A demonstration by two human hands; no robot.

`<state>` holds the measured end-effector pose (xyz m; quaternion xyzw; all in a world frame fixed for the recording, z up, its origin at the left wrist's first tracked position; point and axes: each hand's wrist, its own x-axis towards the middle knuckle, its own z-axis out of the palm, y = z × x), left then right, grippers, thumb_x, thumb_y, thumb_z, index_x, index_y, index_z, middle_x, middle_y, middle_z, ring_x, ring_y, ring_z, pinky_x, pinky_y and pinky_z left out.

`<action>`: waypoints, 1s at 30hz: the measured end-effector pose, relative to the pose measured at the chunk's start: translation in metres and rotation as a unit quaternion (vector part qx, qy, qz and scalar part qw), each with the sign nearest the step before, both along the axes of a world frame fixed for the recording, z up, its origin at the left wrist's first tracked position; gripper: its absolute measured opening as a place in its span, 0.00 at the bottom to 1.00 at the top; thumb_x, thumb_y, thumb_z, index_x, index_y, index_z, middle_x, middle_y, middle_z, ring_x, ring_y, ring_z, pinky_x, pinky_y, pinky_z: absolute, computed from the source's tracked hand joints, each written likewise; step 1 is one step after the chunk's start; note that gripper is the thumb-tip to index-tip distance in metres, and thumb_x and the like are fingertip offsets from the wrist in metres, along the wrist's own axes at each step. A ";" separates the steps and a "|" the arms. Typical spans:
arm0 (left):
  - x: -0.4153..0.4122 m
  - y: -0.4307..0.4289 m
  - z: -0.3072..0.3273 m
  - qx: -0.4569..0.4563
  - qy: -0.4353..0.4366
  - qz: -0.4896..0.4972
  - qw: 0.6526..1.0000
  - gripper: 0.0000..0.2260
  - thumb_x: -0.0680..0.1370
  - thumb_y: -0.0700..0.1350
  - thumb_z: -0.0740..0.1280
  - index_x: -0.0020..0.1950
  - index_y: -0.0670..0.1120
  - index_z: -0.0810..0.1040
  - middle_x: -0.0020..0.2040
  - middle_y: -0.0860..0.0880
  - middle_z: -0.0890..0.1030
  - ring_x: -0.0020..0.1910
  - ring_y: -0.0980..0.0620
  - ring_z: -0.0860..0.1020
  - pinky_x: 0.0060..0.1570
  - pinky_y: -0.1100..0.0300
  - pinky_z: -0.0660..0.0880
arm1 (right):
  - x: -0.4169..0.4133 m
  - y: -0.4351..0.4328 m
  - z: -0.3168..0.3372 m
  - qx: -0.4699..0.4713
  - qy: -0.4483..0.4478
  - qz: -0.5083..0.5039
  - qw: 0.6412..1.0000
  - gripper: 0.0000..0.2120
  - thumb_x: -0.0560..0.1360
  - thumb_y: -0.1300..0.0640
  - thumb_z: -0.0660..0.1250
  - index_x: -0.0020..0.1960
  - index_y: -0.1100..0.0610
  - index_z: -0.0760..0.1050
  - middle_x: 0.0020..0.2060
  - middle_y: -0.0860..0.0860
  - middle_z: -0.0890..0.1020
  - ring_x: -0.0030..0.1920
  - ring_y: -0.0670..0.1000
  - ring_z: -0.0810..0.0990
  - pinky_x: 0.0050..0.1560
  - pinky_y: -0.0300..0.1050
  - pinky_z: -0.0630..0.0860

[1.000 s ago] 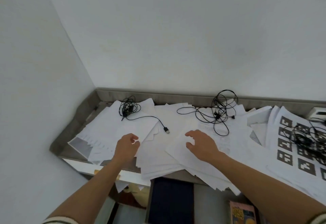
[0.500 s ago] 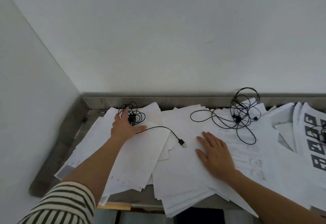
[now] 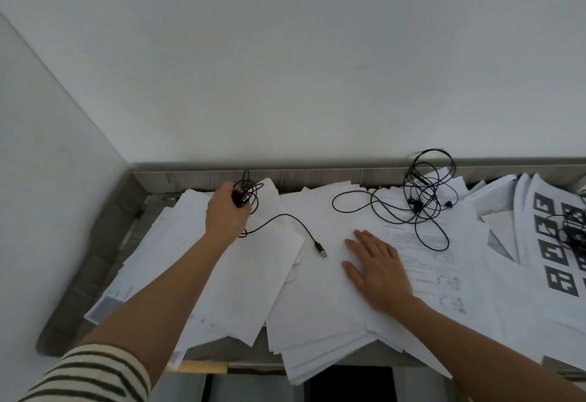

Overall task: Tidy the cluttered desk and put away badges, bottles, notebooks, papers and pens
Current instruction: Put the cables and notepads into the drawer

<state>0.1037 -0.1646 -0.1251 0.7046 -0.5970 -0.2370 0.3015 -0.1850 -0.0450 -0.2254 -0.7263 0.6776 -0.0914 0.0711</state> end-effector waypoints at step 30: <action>-0.231 0.300 -0.065 0.218 0.239 0.010 0.946 0.06 0.76 0.37 0.66 0.49 0.46 0.74 0.46 0.45 0.80 0.43 0.49 0.78 0.44 0.54 0.78 | -0.199 0.122 0.033 0.079 -0.039 -0.004 0.996 0.20 0.80 0.49 0.59 0.72 0.49 0.68 0.74 0.49 0.65 0.72 0.53 0.63 0.68 0.49 0.62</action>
